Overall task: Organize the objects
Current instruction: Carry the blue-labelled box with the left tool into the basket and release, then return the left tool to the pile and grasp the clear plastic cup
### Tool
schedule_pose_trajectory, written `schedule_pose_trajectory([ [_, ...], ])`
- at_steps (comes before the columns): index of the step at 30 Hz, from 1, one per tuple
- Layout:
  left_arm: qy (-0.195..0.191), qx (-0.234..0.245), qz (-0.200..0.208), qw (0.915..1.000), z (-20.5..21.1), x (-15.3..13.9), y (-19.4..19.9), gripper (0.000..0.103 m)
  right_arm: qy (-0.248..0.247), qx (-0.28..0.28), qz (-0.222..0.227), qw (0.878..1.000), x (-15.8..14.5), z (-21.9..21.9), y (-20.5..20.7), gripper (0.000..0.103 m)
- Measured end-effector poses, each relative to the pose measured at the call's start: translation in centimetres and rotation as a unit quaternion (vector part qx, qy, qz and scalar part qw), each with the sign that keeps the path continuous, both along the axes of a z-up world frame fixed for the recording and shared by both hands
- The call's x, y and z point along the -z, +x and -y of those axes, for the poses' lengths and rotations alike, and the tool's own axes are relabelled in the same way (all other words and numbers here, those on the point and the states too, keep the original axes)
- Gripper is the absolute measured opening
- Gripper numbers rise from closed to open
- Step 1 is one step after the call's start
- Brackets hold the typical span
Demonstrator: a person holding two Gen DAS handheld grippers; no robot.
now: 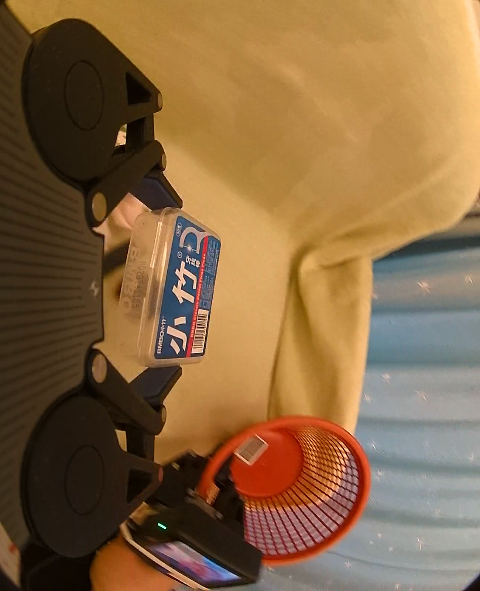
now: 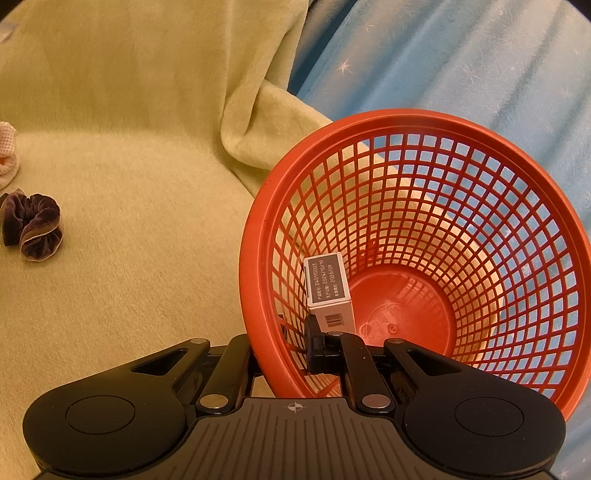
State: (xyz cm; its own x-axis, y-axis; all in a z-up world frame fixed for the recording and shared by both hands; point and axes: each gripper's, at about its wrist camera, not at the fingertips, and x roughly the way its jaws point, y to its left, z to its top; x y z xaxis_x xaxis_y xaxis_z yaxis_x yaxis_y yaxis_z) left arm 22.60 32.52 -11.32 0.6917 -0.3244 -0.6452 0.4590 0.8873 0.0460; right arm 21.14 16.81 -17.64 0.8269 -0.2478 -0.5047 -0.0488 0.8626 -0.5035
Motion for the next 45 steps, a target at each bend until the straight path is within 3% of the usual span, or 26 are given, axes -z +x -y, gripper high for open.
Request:
schedule_pose_trajectory([
  [12,-0.022,0.080,0.007,0.9965,6.2,-2.2,2.0,0.085,0.003,-0.001,0.000,1.000,-0.1,0.0,-0.2,0.006],
  [17,-0.047,0.136,0.011,0.9896,11.2,-3.6,2.7,0.086,0.008,0.000,0.002,1.000,-0.2,0.0,-0.3,0.006],
  [22,-0.077,0.196,0.001,0.9775,16.7,-3.7,3.9,0.086,0.010,-0.001,0.002,1.000,-0.3,-0.1,-0.1,0.006],
  [24,-0.092,0.207,-0.005,0.9740,18.2,-3.4,4.3,0.095,0.010,-0.002,0.002,1.000,-0.3,-0.1,0.0,0.006],
  [26,-0.092,0.204,0.005,0.9746,18.5,-3.4,4.3,0.096,0.012,-0.002,0.002,1.000,-0.3,0.0,0.0,0.006],
  [30,-0.094,0.155,0.023,0.9833,15.2,-3.8,4.2,0.096,0.015,0.001,0.003,1.000,-0.3,0.2,0.1,0.006],
  [36,-0.074,-0.007,0.038,0.9965,3.9,-3.3,2.8,0.096,0.023,0.002,0.004,1.000,-0.4,0.4,0.3,0.006],
  [40,-0.040,-0.105,0.031,0.9932,-3.1,-1.6,1.0,0.097,0.026,0.004,0.004,1.000,-0.6,0.5,0.3,0.006],
  [45,-0.008,-0.165,-0.007,0.9863,-7.5,2.0,-2.1,0.097,0.026,0.006,0.003,1.000,-0.7,0.5,0.3,0.006],
])
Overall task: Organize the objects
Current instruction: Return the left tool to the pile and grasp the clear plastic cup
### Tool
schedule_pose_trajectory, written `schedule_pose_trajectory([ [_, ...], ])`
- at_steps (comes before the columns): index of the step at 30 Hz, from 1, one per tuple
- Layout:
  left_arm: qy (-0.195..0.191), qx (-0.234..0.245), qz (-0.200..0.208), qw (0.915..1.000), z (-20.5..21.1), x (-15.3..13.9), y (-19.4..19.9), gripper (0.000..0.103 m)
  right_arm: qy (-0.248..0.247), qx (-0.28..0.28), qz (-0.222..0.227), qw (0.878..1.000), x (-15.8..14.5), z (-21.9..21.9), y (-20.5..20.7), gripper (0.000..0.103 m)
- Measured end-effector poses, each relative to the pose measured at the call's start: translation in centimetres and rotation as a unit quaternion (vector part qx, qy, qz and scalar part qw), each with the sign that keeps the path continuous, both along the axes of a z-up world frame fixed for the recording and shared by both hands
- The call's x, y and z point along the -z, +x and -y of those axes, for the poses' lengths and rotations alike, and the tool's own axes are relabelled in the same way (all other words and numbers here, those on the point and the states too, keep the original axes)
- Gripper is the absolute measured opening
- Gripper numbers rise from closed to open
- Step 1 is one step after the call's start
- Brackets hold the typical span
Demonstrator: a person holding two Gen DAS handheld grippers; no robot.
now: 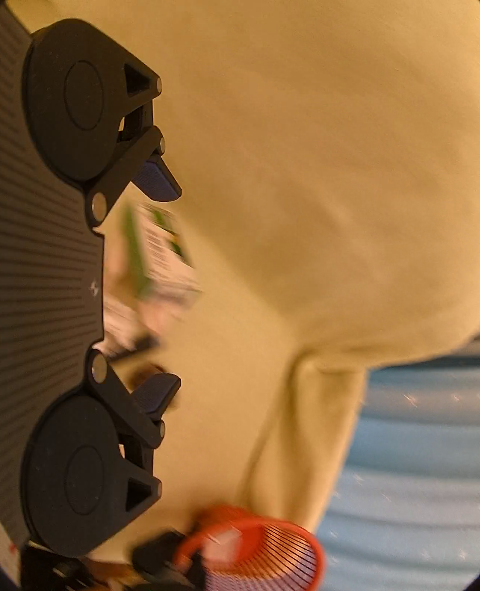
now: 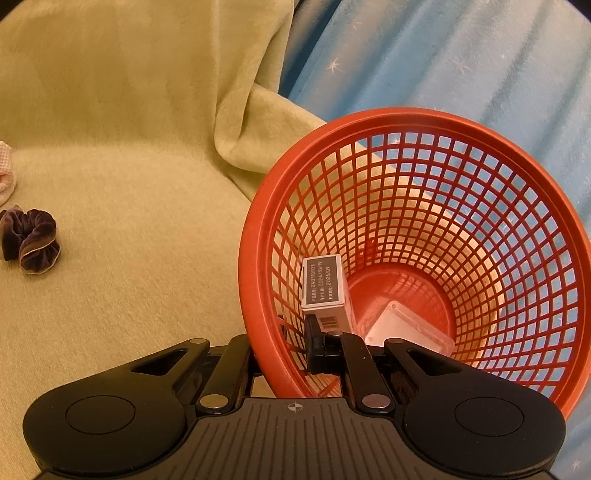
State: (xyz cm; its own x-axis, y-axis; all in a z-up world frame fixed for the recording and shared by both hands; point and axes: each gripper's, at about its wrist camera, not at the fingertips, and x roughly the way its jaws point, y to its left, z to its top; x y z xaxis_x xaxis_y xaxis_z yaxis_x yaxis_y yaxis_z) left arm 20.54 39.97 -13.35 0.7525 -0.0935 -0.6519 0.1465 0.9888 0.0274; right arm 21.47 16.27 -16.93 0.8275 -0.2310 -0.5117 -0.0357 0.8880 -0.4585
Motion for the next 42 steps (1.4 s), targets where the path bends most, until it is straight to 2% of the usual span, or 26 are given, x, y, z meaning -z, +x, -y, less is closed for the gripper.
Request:
schedule_pose_trajectory([
  [4,0.032,-0.008,-0.023,0.9992,-0.1,3.6,-2.1,0.097,0.006,0.005,-0.004,1.000,-0.3,0.3,0.0,0.006],
  [7,0.042,-0.010,-0.033,0.9985,-0.2,5.8,-2.9,0.097,0.012,0.006,-0.006,1.000,-0.6,0.6,-0.2,0.006],
  [17,0.113,0.059,-0.067,0.9896,-1.4,9.1,-1.8,0.097,-0.012,-0.004,-0.014,1.000,0.2,-0.3,0.3,0.006],
  [21,0.113,0.062,-0.075,0.9888,-1.9,9.7,-0.8,0.097,-0.027,-0.010,-0.020,0.999,1.0,-1.1,0.5,0.008],
  [26,0.126,0.111,-0.081,0.9824,-2.0,10.2,0.4,0.097,-0.029,-0.014,-0.023,0.999,1.2,-1.2,0.4,0.010],
  [31,0.110,0.143,-0.091,0.9794,-2.4,10.6,1.3,0.096,-0.032,-0.013,-0.023,0.999,1.3,-1.2,0.4,0.010],
  [33,0.110,0.148,-0.096,0.9782,-2.2,10.8,1.5,0.090,-0.033,-0.014,-0.024,0.999,1.3,-1.3,0.5,0.010],
  [34,0.110,0.150,-0.099,0.9775,-2.1,10.8,1.4,0.083,-0.034,-0.014,-0.024,0.999,1.3,-1.3,0.5,0.010],
  [42,0.102,0.134,-0.105,0.9802,-1.9,10.7,-0.4,0.083,-0.034,-0.014,-0.024,0.999,1.3,-1.4,0.5,0.010],
])
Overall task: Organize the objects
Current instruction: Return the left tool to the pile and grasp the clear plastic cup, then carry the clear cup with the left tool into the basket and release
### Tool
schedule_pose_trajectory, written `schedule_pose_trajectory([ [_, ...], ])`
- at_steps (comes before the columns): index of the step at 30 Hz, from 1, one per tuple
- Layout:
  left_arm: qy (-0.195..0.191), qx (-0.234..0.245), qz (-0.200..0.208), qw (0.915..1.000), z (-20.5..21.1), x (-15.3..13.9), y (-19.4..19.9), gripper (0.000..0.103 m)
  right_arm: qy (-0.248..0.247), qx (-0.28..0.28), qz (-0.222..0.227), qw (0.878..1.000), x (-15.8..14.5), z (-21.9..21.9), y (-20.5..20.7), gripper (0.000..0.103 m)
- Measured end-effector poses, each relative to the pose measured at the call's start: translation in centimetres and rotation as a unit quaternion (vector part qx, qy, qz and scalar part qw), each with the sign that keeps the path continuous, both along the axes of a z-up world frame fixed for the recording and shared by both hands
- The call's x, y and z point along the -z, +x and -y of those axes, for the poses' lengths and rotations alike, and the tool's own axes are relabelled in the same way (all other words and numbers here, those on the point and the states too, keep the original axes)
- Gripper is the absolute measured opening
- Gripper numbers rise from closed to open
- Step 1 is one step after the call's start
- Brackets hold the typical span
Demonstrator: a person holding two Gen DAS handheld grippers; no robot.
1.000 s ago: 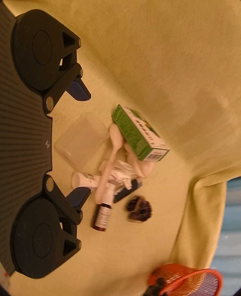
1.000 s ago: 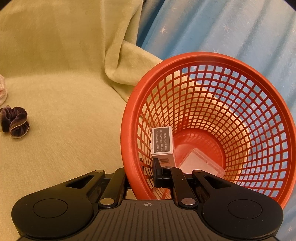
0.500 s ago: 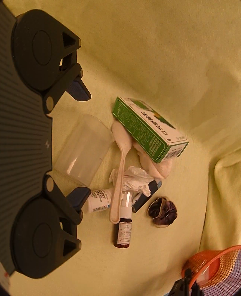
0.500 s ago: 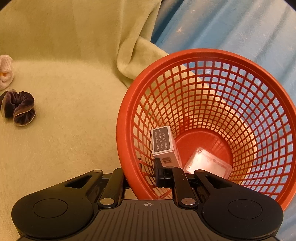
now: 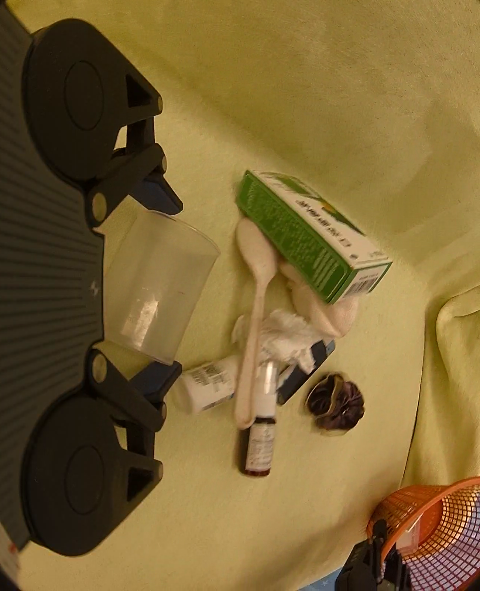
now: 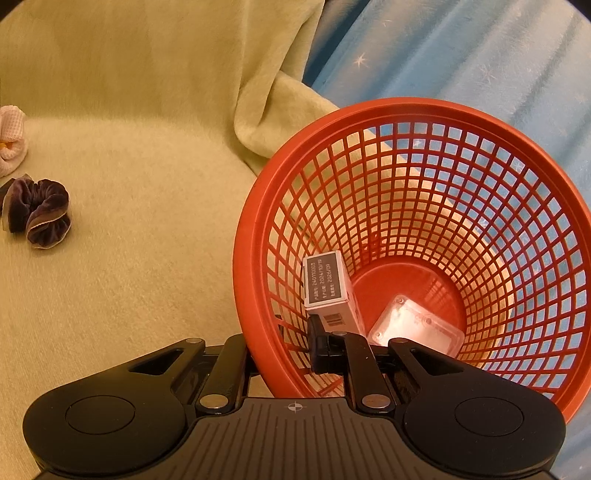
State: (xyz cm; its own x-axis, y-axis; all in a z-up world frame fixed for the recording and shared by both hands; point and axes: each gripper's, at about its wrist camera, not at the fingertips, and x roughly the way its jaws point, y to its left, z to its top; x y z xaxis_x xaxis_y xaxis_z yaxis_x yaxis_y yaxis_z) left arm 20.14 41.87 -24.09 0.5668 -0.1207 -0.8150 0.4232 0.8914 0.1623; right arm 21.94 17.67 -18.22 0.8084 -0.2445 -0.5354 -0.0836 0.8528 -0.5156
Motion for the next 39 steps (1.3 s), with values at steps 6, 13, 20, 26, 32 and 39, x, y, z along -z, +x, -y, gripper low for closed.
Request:
schedule_pose_trajectory([
  [6,-0.001,-0.007,0.000,1.0000,-0.1,-0.1,-1.7,0.083,0.000,0.000,0.000,1.000,0.0,0.0,0.0,0.010],
  [13,-0.004,-0.021,0.001,0.9998,-0.3,-0.1,-2.4,0.082,0.000,0.000,0.000,1.000,0.0,0.0,0.0,0.010],
  [20,0.000,-0.055,0.011,0.9984,-0.1,-1.2,-2.7,0.071,0.002,0.000,0.001,1.000,0.0,-0.1,-0.1,0.010],
  [26,-0.019,-0.080,0.038,0.9959,0.5,-3.7,-3.0,0.071,0.001,0.000,0.001,1.000,0.0,-0.1,-0.2,0.010],
  [32,-0.061,-0.092,0.062,0.9919,2.2,-6.6,-2.1,0.071,-0.002,-0.001,0.000,1.000,0.1,-0.3,0.0,0.010],
  [39,-0.102,-0.090,0.086,0.9870,5.5,-8.7,0.1,0.071,0.002,0.000,0.000,1.000,0.1,-0.2,0.2,0.010],
])
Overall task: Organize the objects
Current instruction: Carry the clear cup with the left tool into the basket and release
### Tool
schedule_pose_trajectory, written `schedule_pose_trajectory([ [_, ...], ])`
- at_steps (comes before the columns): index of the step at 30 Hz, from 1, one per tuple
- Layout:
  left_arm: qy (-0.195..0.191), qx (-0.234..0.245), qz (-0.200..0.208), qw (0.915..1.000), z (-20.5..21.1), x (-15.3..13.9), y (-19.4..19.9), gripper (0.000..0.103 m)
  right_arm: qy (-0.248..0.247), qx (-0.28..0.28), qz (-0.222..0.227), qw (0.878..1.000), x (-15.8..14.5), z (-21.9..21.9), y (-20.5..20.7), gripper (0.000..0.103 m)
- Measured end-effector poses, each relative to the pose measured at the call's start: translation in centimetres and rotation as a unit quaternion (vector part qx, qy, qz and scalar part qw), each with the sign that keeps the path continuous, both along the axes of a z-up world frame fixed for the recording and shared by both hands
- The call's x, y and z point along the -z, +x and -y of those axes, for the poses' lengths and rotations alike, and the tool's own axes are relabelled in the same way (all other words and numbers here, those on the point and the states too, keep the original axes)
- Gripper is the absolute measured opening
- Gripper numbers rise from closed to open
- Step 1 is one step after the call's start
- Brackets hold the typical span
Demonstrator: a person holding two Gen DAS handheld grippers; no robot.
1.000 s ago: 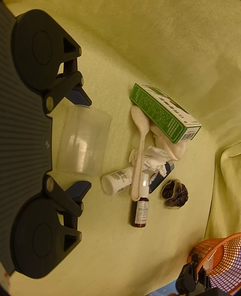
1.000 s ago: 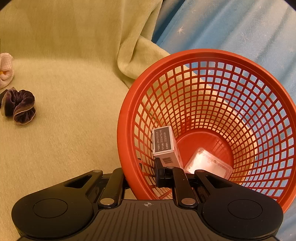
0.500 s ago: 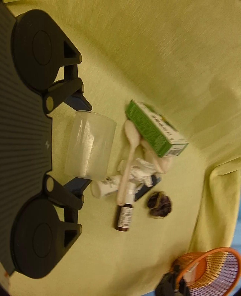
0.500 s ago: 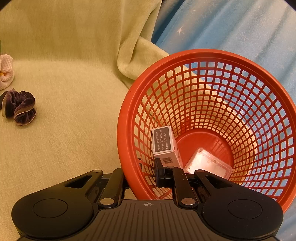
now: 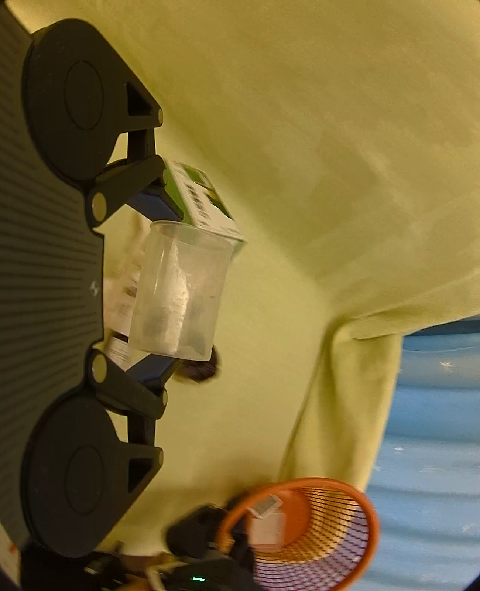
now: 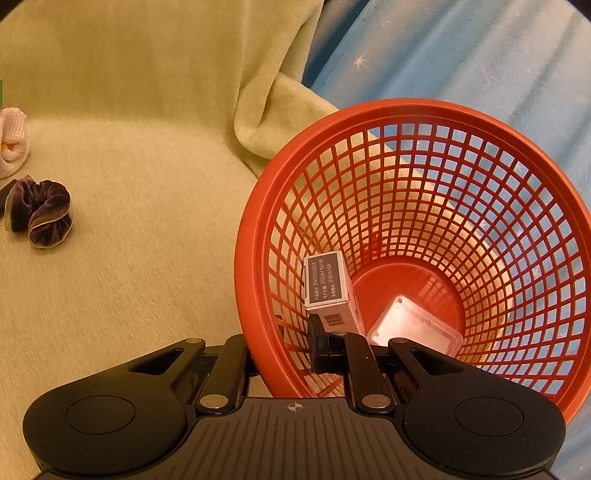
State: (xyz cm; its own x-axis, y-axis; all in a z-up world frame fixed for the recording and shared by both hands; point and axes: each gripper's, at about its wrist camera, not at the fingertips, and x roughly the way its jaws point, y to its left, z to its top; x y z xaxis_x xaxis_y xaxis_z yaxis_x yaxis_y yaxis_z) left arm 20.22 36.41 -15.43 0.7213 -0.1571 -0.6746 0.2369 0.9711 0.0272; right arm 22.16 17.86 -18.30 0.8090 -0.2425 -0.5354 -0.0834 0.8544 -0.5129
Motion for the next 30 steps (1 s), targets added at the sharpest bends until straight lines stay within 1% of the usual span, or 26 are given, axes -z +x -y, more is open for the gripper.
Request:
schedule_pose_trajectory([
  [3,-0.013,-0.007,0.010,0.9998,1.1,-0.6,1.0,0.071,0.001,0.000,0.001,1.000,0.0,0.0,0.0,0.010],
  [7,-0.026,0.000,0.018,0.9995,2.7,-1.5,2.3,0.071,0.004,0.001,0.001,1.000,-0.1,0.1,0.1,0.010],
  [13,-0.042,0.037,0.026,0.9981,5.5,-2.9,3.5,0.071,0.007,0.001,0.002,1.000,-0.2,0.2,0.1,0.010],
  [18,-0.057,0.083,0.029,0.9945,8.6,-4.6,3.9,0.071,0.007,0.001,0.002,1.000,-0.3,0.3,0.2,0.010],
  [22,-0.068,0.140,0.033,0.9873,12.2,-6.2,4.1,0.071,0.010,0.002,0.003,1.000,-0.4,0.3,0.2,0.010],
  [28,-0.087,0.232,0.041,0.9680,18.8,-8.2,4.7,0.071,0.016,0.004,0.005,1.000,-0.5,0.2,0.6,0.010],
  [29,-0.093,0.247,0.039,0.9638,19.8,-8.3,4.9,0.074,0.016,0.004,0.005,1.000,-0.5,0.3,0.7,0.010],
  [30,-0.098,0.260,0.038,0.9600,20.8,-8.3,5.1,0.079,0.016,0.004,0.005,1.000,-0.5,0.3,0.7,0.010],
])
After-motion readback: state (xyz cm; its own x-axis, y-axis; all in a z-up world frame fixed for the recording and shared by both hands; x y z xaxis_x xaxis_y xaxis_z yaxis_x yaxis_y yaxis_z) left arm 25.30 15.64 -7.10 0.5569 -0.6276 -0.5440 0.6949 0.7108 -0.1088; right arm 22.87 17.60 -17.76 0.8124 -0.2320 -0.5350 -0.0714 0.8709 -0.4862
